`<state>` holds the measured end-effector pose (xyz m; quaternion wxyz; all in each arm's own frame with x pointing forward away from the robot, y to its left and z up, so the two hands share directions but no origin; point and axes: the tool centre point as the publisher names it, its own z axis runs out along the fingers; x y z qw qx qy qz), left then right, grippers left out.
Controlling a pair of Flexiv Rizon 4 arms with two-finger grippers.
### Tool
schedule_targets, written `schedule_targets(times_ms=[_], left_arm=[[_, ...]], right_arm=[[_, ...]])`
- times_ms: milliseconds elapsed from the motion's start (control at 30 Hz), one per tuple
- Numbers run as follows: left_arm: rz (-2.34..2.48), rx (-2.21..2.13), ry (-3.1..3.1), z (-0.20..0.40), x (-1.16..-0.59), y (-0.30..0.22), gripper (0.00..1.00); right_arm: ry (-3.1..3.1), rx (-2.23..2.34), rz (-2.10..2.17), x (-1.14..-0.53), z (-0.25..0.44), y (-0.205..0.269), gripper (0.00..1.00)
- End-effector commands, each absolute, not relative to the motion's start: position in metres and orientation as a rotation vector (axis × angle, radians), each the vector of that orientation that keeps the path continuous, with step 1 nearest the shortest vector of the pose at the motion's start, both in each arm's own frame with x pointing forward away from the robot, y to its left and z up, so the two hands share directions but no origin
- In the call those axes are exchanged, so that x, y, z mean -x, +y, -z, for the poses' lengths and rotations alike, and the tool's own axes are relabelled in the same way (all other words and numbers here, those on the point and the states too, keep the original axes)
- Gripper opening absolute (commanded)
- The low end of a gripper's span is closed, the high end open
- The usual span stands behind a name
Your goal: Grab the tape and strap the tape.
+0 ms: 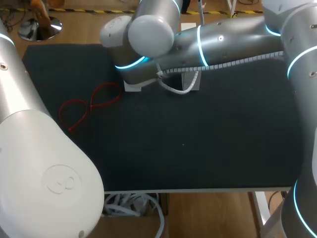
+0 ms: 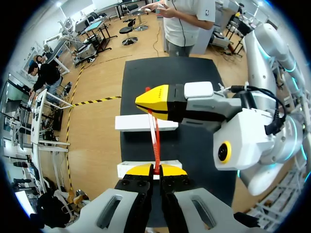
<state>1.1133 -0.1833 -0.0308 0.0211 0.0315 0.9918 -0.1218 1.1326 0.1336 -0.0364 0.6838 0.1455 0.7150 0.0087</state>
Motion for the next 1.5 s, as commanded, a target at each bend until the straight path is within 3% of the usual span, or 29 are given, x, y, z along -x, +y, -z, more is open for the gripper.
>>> schedule_targets(times_ms=[33,1500], left_arm=[[0.371,-0.098,3.078,0.03,-1.113,-0.184,0.0],[0.371,-0.098,3.078,0.03,-1.113,-0.184,0.0]], right_arm=[[1.602,-0.329,-0.009,-1.135,0.035,0.133,0.0],[1.587,-0.322,-0.011,-1.135,0.032,0.134,0.0]])
